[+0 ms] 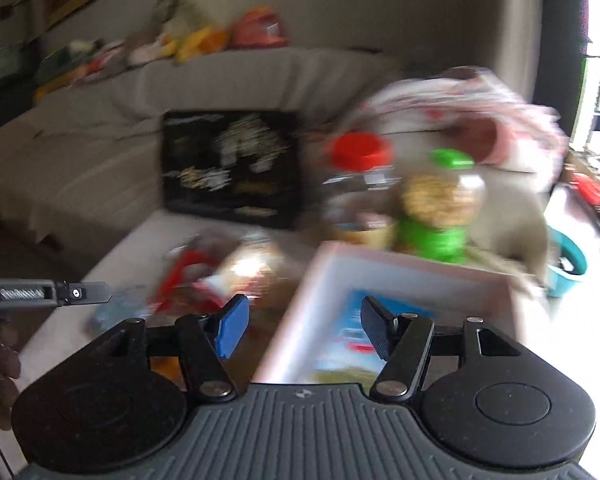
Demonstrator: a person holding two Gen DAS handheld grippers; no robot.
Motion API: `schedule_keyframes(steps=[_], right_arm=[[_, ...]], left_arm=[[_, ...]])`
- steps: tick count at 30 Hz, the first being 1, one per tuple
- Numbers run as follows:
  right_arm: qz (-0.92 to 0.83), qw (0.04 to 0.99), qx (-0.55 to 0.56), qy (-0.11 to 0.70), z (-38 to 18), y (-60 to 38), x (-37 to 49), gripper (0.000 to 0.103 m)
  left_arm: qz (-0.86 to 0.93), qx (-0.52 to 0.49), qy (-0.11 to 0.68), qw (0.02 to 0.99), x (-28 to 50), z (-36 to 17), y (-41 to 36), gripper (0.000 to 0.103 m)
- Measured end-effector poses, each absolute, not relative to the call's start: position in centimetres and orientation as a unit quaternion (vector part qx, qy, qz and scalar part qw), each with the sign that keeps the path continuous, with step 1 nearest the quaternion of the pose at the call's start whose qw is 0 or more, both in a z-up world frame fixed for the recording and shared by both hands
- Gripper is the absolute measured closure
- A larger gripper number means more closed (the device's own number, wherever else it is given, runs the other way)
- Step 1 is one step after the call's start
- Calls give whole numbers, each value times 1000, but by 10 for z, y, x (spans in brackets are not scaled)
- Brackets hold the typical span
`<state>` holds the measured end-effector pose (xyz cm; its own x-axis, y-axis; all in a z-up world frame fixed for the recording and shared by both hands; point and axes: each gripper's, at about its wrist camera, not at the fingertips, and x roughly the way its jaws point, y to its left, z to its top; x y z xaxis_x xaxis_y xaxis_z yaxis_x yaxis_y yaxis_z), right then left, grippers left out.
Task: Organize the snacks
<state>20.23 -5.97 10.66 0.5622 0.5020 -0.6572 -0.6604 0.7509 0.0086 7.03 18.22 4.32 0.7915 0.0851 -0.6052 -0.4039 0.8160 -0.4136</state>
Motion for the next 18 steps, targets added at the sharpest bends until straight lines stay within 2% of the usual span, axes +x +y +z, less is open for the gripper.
schedule_keyframes(steps=[3, 7, 10, 12, 18], right_arm=[[352, 858, -126, 351, 95, -11, 203, 40], [364, 842, -136, 374, 84, 47, 218, 39], [352, 847, -158, 366, 76, 91, 238, 32], [335, 849, -160, 376, 68, 115, 260, 31], [278, 831, -119, 467, 28, 152, 324, 30]], left_arm=[[167, -274, 307, 896, 57, 27, 199, 83], [145, -282, 280, 906, 48, 12, 203, 83], [140, -277, 270, 911, 43, 6, 201, 83], [130, -280, 277, 910, 43, 2, 201, 83], [96, -282, 292, 909, 28, 3, 206, 83]])
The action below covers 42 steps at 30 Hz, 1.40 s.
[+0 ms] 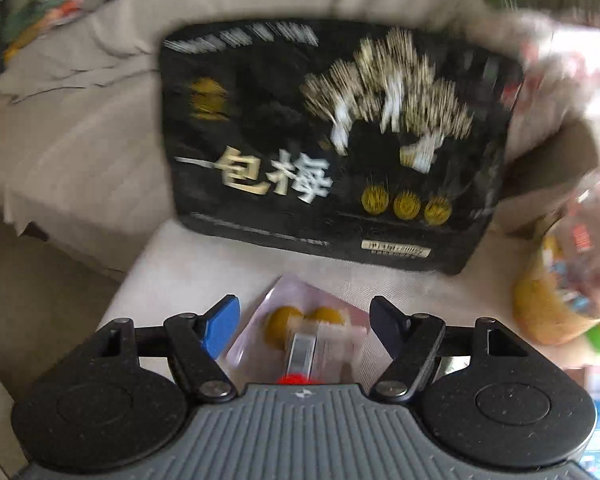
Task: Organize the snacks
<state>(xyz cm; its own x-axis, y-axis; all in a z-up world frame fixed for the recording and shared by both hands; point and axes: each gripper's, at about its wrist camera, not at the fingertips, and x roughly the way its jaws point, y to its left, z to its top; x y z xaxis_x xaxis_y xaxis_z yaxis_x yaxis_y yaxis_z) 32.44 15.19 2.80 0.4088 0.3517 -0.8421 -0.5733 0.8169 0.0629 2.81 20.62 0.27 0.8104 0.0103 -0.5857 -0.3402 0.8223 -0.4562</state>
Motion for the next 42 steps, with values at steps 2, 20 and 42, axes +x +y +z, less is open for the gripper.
schedule_keyframes(steps=[2, 20, 42], right_arm=[[270, 823, -116, 485, 17, 156, 331, 30], [433, 753, -219, 445, 27, 141, 198, 54], [444, 797, -207, 353, 71, 29, 157, 30]], left_arm=[[91, -293, 286, 908, 21, 2, 211, 83], [91, -307, 288, 903, 10, -4, 219, 83], [33, -178, 326, 928, 17, 4, 193, 78]])
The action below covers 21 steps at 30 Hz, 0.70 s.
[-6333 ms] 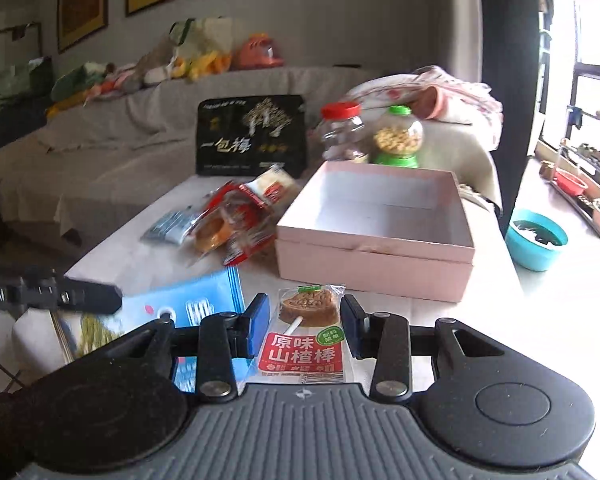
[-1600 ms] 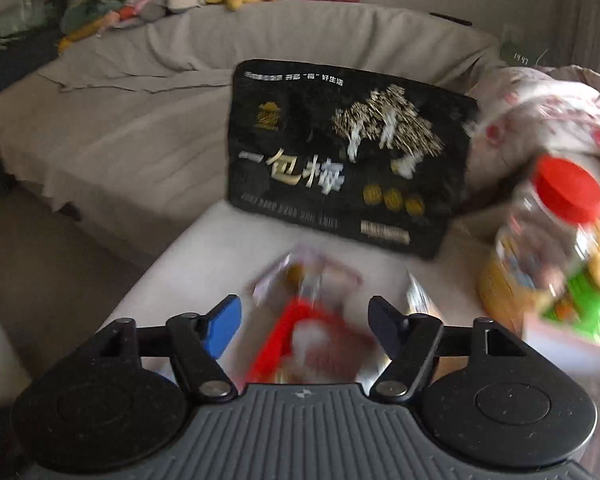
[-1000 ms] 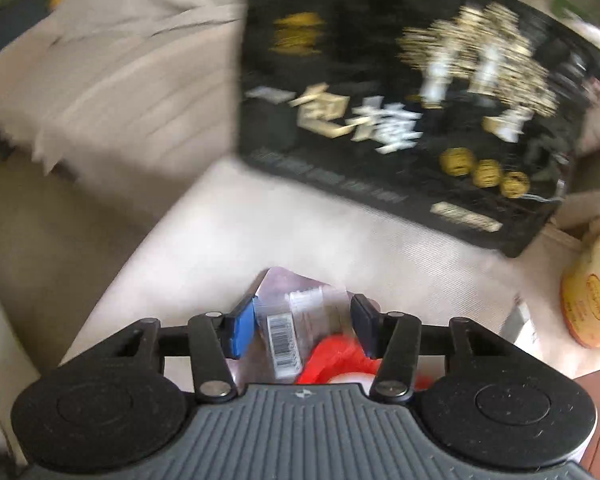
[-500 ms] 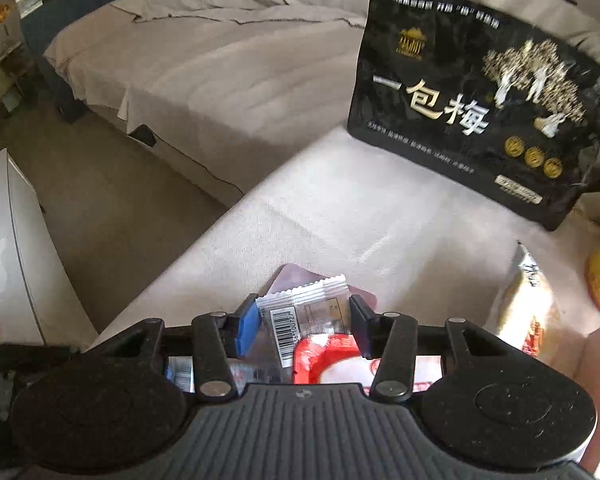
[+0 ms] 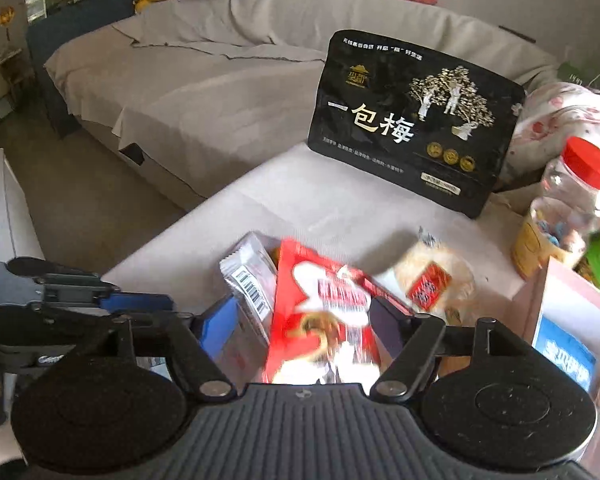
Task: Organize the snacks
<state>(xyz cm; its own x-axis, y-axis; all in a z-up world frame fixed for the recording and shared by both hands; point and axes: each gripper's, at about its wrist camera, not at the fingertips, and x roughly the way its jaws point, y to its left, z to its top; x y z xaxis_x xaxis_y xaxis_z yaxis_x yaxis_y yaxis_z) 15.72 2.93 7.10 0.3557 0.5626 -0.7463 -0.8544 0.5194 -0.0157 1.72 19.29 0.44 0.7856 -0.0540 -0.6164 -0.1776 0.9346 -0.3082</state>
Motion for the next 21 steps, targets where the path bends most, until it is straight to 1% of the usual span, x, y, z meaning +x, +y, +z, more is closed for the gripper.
schedule_keyframes(steps=[4, 7, 11, 15, 19, 21], right_arm=[[456, 790, -192, 361, 65, 14, 156, 27], [468, 780, -183, 373, 55, 3, 154, 25], [470, 772, -194, 382, 36, -6, 145, 25], [464, 787, -206, 351, 25, -20, 128, 24], [452, 803, -218, 323, 20, -34, 111, 24], [447, 807, -230, 311, 19, -37, 106, 24]], left_arm=[[34, -123, 344, 930, 2, 13, 170, 77], [49, -113, 342, 931, -7, 20, 162, 77], [54, -98, 335, 936, -9, 27, 147, 77], [46, -70, 346, 934, 7, 26, 128, 77], [53, 4, 355, 933, 19, 20, 105, 66], [54, 38, 346, 936, 19, 18, 100, 64]])
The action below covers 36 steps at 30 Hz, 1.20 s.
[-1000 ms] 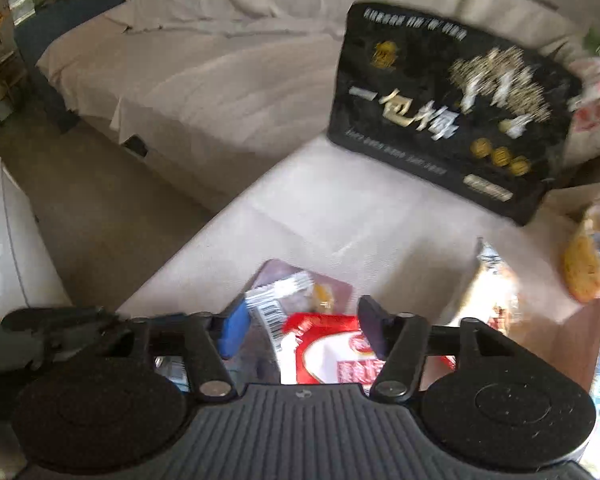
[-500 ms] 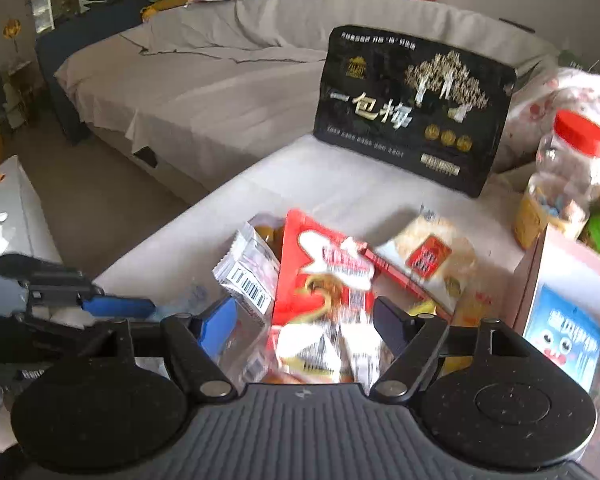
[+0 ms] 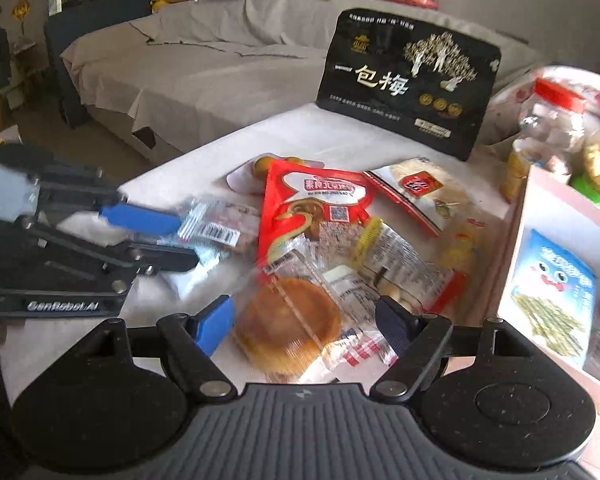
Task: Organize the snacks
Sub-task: 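Lift the candy packet with the left tool while the right tool reaches toward the round bun packet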
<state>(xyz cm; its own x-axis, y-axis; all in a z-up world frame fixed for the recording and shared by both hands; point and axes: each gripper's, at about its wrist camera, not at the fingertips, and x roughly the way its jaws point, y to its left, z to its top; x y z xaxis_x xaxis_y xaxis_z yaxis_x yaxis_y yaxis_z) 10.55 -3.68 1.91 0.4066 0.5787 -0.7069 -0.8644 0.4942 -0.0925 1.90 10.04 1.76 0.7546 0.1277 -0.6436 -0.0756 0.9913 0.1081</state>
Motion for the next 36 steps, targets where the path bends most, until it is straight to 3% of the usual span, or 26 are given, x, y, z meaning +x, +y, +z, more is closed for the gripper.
schedule_keyframes(steps=[7, 9, 14, 21, 26, 28, 30, 31, 36], right_arm=[[447, 804, -251, 302, 16, -32, 103, 20], [446, 805, -255, 297, 12, -29, 101, 16], [438, 811, -271, 279, 3, -25, 91, 14], [432, 820, -228, 297, 0, -33, 98, 10], [430, 822, -170, 333, -5, -43, 114, 5], [426, 824, -171, 332, -4, -44, 112, 8], [428, 824, -173, 329, -3, -43, 107, 16], [434, 822, -173, 327, -1, -44, 104, 26], [457, 807, -177, 328, 2, -44, 89, 28]], left_arm=[[85, 17, 347, 934, 21, 17, 124, 55], [76, -3, 356, 931, 23, 19, 129, 59], [49, -30, 364, 930, 26, 20, 135, 54], [81, -37, 352, 932, 33, 15, 142, 36], [42, -98, 360, 927, 44, 13, 154, 37], [32, -114, 361, 925, 47, 9, 158, 31], [31, -105, 356, 928, 45, 8, 154, 32], [31, -102, 354, 929, 44, 8, 153, 33], [20, -107, 353, 929, 27, 9, 150, 36]])
